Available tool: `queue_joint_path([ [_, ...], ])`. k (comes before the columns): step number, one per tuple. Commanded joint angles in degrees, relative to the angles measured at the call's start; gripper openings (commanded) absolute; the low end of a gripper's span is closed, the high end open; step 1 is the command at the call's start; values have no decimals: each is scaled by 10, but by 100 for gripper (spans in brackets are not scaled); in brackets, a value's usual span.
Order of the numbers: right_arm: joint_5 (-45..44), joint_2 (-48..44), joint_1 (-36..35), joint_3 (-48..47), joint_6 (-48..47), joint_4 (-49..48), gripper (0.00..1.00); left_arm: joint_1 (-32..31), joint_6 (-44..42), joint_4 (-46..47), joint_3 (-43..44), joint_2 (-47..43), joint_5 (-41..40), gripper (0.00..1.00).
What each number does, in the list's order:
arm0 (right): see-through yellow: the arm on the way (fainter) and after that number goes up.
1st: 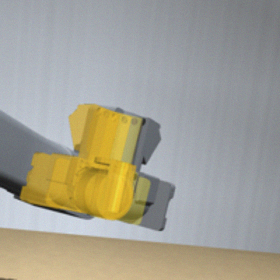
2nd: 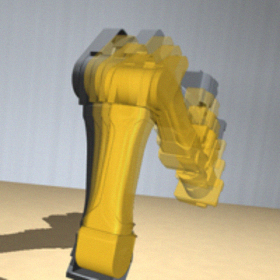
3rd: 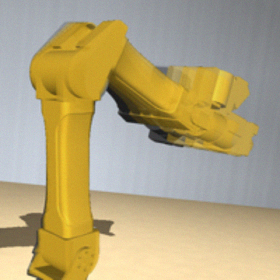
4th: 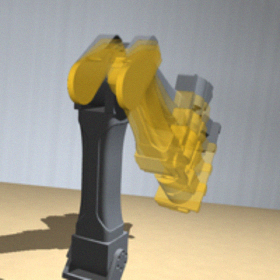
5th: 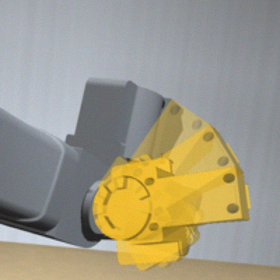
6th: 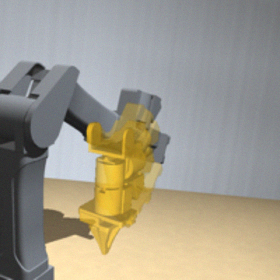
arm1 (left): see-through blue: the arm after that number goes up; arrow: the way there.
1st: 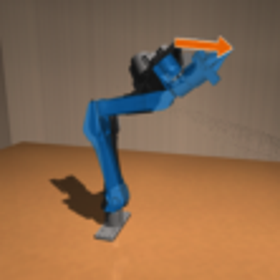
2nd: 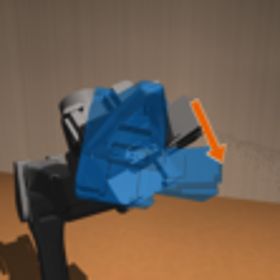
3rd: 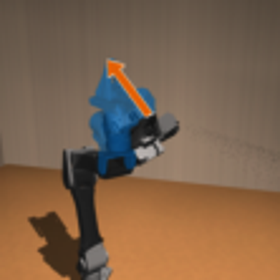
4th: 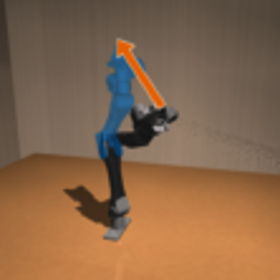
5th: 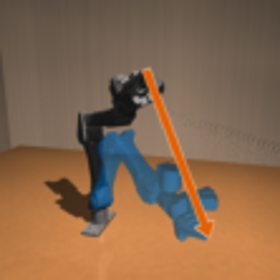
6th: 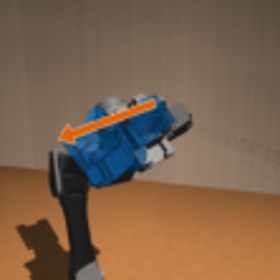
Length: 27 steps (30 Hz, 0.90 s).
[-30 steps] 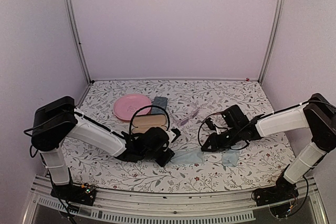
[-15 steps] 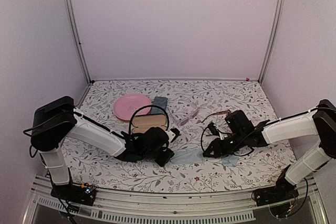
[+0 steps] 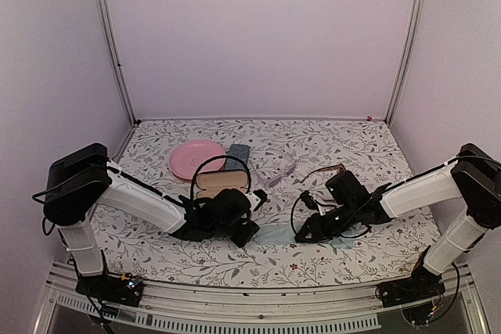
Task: Organize the sunglasses
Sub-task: Smooth out the folded cleaning cloth.
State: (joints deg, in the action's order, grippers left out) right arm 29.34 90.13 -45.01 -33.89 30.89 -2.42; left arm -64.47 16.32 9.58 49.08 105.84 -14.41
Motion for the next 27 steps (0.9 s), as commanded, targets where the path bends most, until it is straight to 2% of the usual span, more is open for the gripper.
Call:
queue_joint_path([
  [1,7,16,-3,-12,2,-20,24,7,-2,25,0,-8,9,39],
  [15,0,10,-3,-2,-3,9,24,19,-14,45,22,45,26,37],
  [27,-15,0,7,4,-24,53,23,21,-9,40,8,61,9,28],
])
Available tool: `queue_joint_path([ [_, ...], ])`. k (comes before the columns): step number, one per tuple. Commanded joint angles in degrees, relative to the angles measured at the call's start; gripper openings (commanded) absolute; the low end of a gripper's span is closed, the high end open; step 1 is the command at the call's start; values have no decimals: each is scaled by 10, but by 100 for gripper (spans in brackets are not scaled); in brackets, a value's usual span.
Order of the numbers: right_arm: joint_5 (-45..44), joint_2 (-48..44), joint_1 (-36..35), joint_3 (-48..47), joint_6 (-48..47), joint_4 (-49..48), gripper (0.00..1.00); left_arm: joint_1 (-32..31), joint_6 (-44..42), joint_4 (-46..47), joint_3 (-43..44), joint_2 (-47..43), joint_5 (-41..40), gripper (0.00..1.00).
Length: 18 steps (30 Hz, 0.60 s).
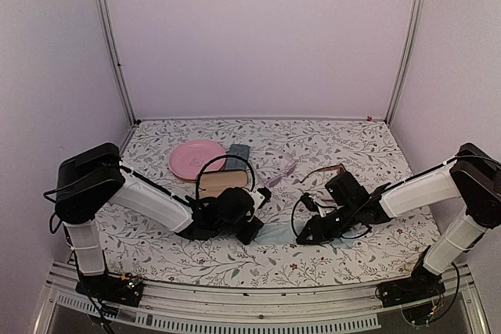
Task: Organize the sunglasses
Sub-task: Smooth out the folded cleaning cloth.
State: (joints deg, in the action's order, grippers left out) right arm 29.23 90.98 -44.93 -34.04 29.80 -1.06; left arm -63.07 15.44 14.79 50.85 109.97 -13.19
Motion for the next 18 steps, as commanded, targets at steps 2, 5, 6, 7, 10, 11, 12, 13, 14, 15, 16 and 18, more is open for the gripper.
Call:
queue_joint_path([
  [2,-18,-12,11,6,-16,52,23,6,0,-11,-13,19,-5,28],
  [5,-25,-26,17,8,-20,62,22,7,-1,-9,-16,19,-9,27],
  [6,-26,-32,18,8,-20,63,22,6,-1,-8,-17,20,-10,27],
  [7,-23,-38,18,6,-20,62,22,6,-1,-8,-17,21,-10,27],
  [10,1,-53,15,1,-18,37,23,5,-1,-6,-16,22,-8,27],
  [11,4,-58,13,-3,-15,28,23,5,-1,-6,-15,21,-8,27],
  [12,6,-58,11,-5,-14,25,24,3,-1,-6,-15,22,-9,27],
  [13,8,-58,10,-9,-11,19,24,4,-1,-6,-15,22,-9,27],
  [14,11,-55,9,-12,-11,13,24,3,-1,-6,-15,21,-9,27],
  [15,14,-50,7,-16,-10,8,24,4,-1,-6,-14,22,-9,27],
  [16,16,-41,6,-20,-8,3,24,3,-1,-6,-14,22,-9,27],
  [18,21,-17,3,-30,-8,-8,24,3,-1,-7,-13,22,-9,27],
])
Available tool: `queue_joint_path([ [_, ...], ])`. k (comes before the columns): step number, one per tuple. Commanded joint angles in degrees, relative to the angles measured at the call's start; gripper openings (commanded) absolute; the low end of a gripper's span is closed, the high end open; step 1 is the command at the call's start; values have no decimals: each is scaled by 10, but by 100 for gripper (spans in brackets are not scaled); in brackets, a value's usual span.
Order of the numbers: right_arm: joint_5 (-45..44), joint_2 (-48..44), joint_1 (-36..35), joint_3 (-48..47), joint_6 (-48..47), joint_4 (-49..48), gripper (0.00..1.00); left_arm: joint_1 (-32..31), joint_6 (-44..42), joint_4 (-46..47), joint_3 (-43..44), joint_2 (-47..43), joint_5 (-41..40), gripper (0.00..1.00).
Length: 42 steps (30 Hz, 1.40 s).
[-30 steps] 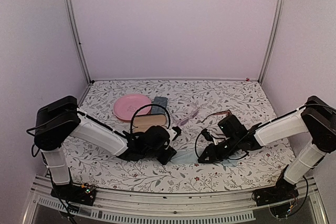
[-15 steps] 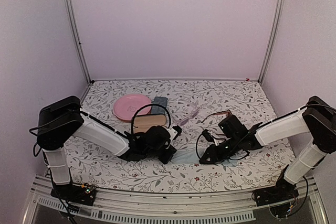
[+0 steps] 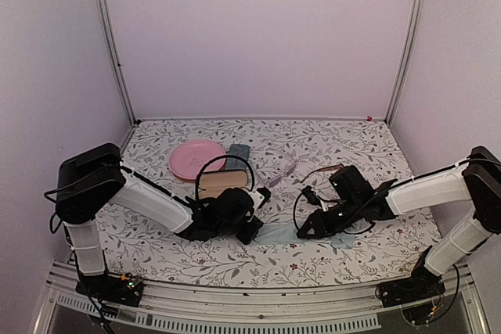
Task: Organize the sunglasses
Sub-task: Smooth out the folded cleaning cloth.
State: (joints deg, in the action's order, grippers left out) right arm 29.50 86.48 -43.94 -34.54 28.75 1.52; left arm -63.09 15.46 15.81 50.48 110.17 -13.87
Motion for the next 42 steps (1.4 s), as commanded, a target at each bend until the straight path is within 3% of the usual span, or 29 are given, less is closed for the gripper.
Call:
queue_joint_path([
  [1,22,39,-9,-29,3,-41,24,3,-1,-18,-9,19,-2,27],
  [12,24,100,-15,-37,2,-63,23,2,-3,-22,-9,18,-8,27],
  [42,-17,41,-4,19,0,29,24,-1,-5,-27,-20,43,-25,24],
])
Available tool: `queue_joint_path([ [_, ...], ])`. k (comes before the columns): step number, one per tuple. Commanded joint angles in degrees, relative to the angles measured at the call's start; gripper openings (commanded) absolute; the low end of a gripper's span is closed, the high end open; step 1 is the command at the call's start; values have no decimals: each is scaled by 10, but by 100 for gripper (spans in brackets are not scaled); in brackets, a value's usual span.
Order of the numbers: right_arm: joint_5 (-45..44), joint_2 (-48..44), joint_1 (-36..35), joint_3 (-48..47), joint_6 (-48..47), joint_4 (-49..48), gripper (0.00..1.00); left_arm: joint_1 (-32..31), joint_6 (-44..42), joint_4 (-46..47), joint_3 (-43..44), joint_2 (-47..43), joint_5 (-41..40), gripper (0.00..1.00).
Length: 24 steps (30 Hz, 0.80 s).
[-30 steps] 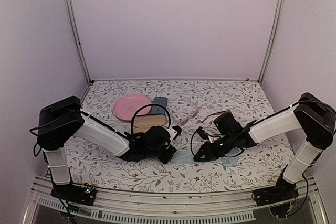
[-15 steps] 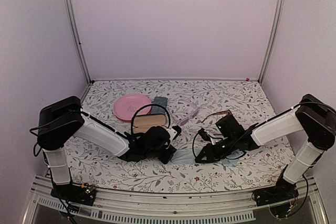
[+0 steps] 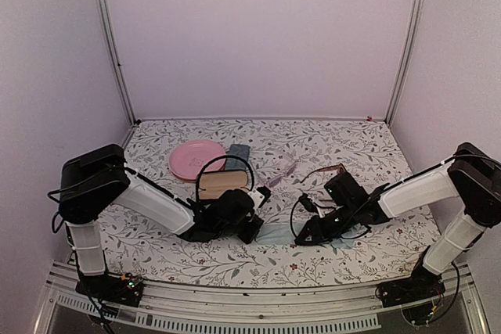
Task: Organize the sunglasses
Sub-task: Smooth out the folded cleaning cloth.
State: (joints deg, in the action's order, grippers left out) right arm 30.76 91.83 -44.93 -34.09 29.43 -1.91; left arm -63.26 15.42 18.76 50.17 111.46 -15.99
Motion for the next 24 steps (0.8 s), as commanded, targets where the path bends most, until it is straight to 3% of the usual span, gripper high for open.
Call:
queue_joint_path([
  [1,-32,-19,8,14,-9,68,24,-1,-5,-57,-17,29,-4,24],
  [9,-4,-56,9,-15,-13,54,25,-2,-8,-60,-11,24,-4,24],
  [24,18,55,5,-66,-27,9,25,-3,-11,-67,-4,23,-6,24],
])
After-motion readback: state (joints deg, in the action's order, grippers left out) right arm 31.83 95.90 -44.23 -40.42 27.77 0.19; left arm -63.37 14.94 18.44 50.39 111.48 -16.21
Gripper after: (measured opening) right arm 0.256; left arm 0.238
